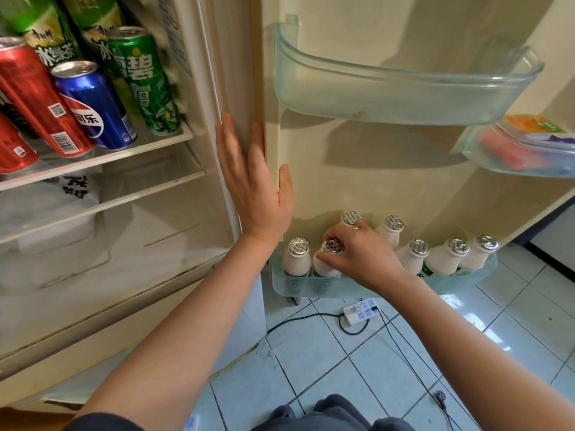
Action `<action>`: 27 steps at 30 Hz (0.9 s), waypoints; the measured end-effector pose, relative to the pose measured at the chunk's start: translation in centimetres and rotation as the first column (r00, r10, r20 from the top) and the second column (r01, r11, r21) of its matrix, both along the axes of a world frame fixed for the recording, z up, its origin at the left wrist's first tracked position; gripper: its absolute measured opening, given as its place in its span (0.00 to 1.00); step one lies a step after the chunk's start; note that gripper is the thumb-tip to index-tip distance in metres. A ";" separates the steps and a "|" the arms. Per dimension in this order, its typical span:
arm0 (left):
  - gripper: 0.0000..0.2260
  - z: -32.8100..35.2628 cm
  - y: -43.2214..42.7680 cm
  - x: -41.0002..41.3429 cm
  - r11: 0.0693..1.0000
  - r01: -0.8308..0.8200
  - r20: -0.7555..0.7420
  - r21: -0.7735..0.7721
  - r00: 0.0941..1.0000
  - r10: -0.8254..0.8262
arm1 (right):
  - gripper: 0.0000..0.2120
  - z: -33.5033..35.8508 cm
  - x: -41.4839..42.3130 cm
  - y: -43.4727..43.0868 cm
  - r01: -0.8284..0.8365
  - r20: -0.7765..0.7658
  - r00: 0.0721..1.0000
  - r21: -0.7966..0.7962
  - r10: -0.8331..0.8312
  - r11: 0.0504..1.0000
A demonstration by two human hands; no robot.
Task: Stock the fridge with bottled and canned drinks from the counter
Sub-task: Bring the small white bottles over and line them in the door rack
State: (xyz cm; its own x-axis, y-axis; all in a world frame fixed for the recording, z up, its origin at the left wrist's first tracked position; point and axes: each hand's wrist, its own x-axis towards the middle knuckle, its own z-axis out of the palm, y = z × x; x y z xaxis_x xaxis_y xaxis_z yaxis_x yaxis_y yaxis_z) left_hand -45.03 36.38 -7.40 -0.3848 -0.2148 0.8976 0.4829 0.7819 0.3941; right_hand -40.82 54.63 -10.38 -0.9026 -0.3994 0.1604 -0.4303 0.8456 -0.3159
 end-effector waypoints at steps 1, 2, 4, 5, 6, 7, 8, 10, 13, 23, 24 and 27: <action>0.23 0.0 0.0 0.0 1.000 0.000 0.003 0.004 1.000 0.000 | 0.17 0.0 0.1 -0.1 0.000 -0.001 1.000 0.006 0.000 1.000; 0.23 0.0 0.0 0.1 1.000 -0.001 0.006 0.005 1.000 0.001 | 0.17 0.0 0.2 -0.1 0.002 0.000 1.000 0.011 -0.002 1.000; 0.23 0.1 0.0 0.1 1.000 0.001 0.009 0.008 1.000 -0.001 | 0.18 0.0 0.4 -0.3 0.013 -0.001 1.000 0.028 -0.013 1.000; 0.23 0.2 0.0 0.1 1.000 0.001 0.009 0.009 1.000 -0.001 | 0.18 0.1 0.4 -0.4 0.019 0.002 1.000 0.034 -0.019 0.999; 0.23 0.2 0.0 0.2 1.000 0.000 0.011 0.011 1.000 0.000 | 0.18 0.1 0.4 -0.4 0.023 0.007 1.000 0.036 -0.024 0.999; 0.23 0.2 0.0 0.2 1.000 0.000 0.015 0.014 1.000 0.000 | 0.18 0.1 0.5 -0.5 0.025 0.011 1.000 0.039 -0.025 0.999; 0.24 0.3 0.0 0.3 1.000 0.001 0.019 0.017 1.000 -0.002 | 0.18 0.1 0.5 -0.6 0.025 0.009 1.000 0.045 -0.025 0.999; 0.24 0.3 0.1 0.4 1.000 0.004 0.026 0.016 1.000 -0.005 | 0.19 0.0 0.6 -0.7 0.017 -0.014 1.000 0.062 -0.016 0.998; 0.24 0.4 0.1 0.6 1.000 0.010 0.033 0.016 0.999 -0.011 | 0.19 -0.2 0.7 -0.5 0.004 -0.054 0.999 0.062 -0.001 0.998; 0.24 0.2 0.0 0.5 1.000 0.015 0.042 0.018 0.999 -0.016 | 0.12 0.6 0.8 1.5 0.085 -0.030 0.995 -0.233 -0.095 0.969; 0.24 0.1 0.0 0.4 1.000 0.014 0.038 0.016 0.999 -0.014 | 0.11 0.6 0.8 2.0 0.125 -0.053 0.988 -0.246 -0.142 0.961; 0.23 0.0 -0.1 0.2 1.000 0.013 0.020 0.017 1.000 -0.013 | 0.11 0.5 0.8 3.5 0.245 -0.047 0.965 -0.180 -0.257 0.953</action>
